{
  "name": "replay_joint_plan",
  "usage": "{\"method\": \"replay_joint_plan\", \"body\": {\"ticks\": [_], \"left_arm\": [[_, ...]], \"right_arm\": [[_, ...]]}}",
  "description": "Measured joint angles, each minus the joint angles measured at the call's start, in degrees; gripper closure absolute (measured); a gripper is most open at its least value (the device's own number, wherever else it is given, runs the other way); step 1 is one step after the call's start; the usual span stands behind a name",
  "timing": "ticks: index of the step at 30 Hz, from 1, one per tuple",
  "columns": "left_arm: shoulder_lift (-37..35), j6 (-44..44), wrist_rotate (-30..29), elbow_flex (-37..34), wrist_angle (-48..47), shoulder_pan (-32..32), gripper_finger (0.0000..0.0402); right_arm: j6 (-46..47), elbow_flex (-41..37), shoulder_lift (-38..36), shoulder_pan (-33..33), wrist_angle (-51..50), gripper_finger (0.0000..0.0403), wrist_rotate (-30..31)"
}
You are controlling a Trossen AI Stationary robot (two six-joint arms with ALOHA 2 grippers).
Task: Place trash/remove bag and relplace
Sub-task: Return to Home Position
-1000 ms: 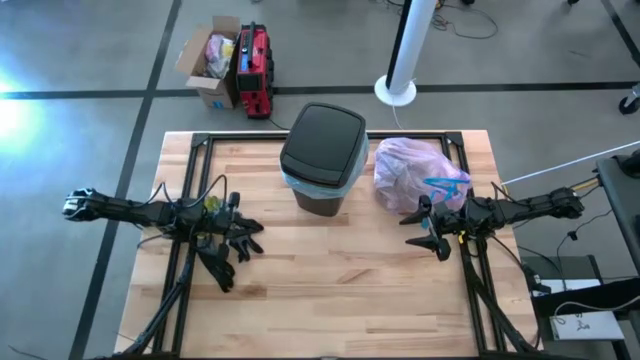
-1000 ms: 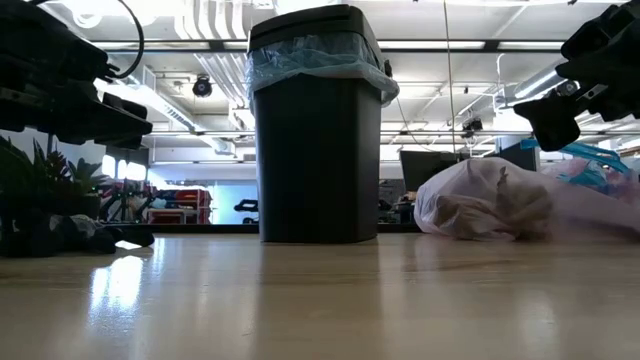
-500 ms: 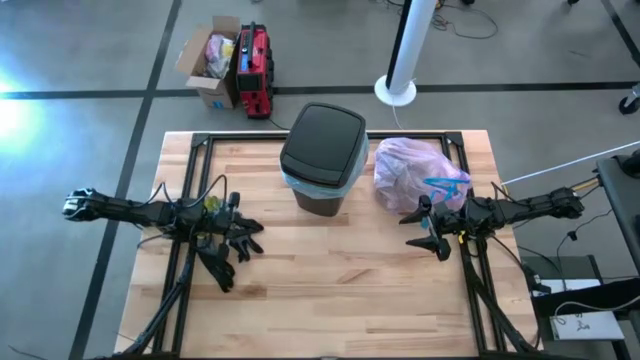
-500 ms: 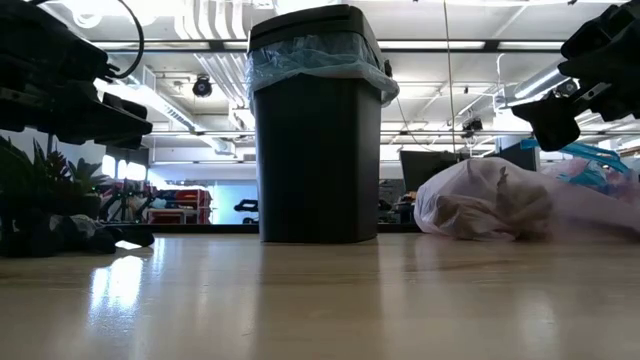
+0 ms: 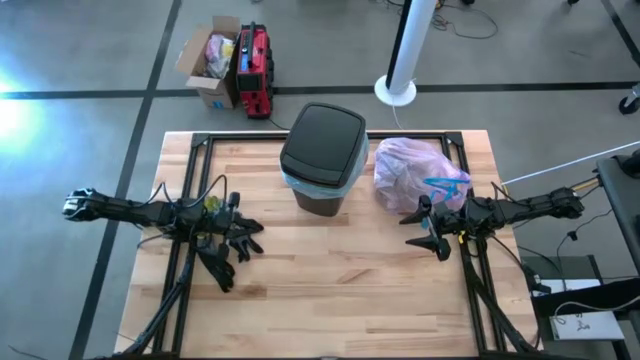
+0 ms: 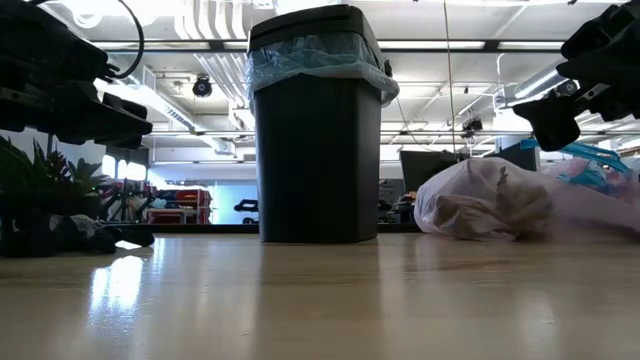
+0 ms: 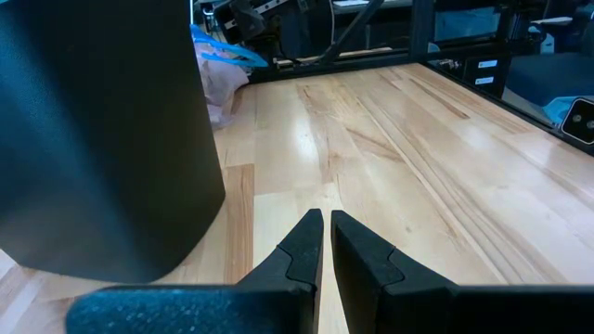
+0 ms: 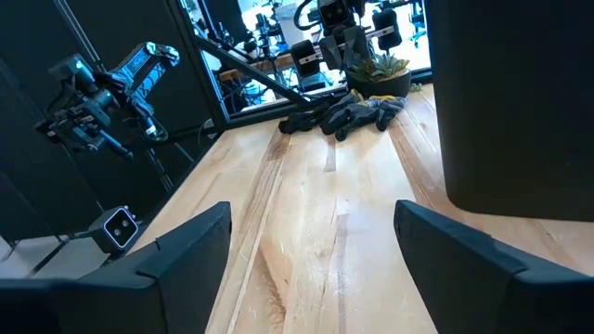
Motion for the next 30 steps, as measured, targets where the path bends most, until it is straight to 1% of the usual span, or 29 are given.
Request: {"method": "replay_joint_plan", "body": {"ticks": [17,30], "left_arm": [[0.0,0.0,0.0,0.0,0.0,0.0,0.039],[0.0,0.0,0.0,0.0,0.0,0.0,0.039]], "right_arm": [[0.0,0.0,0.0,0.0,0.0,0.0135,0.0],[0.0,0.0,0.0,0.0,0.0,0.0109,0.0]]}}
